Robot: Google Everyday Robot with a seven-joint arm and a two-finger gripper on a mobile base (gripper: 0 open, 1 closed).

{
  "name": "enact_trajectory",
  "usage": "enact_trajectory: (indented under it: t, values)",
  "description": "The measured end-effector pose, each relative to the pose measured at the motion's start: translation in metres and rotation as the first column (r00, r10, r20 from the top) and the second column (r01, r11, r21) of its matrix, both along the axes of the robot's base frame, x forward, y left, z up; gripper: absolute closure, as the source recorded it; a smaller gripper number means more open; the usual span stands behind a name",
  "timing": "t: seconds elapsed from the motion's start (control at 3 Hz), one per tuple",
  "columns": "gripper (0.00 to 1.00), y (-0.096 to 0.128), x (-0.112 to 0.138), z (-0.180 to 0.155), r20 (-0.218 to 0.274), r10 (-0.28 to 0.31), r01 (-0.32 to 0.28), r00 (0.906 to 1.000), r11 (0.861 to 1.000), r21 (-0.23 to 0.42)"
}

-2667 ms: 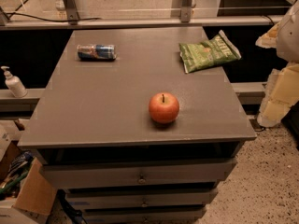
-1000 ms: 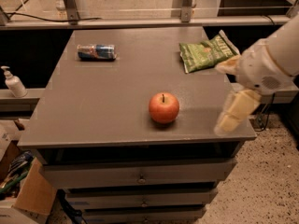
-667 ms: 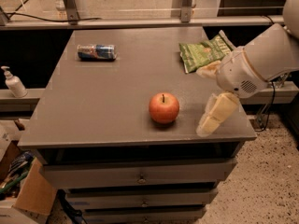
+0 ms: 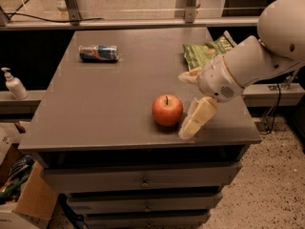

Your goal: Move apple near redbull can

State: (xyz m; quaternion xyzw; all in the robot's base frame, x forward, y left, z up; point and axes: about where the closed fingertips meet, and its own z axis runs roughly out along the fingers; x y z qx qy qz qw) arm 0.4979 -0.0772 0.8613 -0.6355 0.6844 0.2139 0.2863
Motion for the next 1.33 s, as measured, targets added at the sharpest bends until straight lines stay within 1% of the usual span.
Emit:
enact_trajectory:
  t: [0.33,0.67,1.0,1.33]
  values:
    - [0.00,0.008,0.006,-0.010,-0.015,0.011,-0.010,0.9998,1.000,0.025]
    - [0.18,0.015,0.010,-0.017,-0.023,0.017,-0.017,0.9996,0.999,0.040]
    - [0.43,0.020,0.015,-0.019,-0.036,0.018,-0.016,0.9992,0.998,0.053]
    - [0.64,0.022,0.018,-0.018,-0.043,0.015,-0.012,0.9989,0.998,0.059]
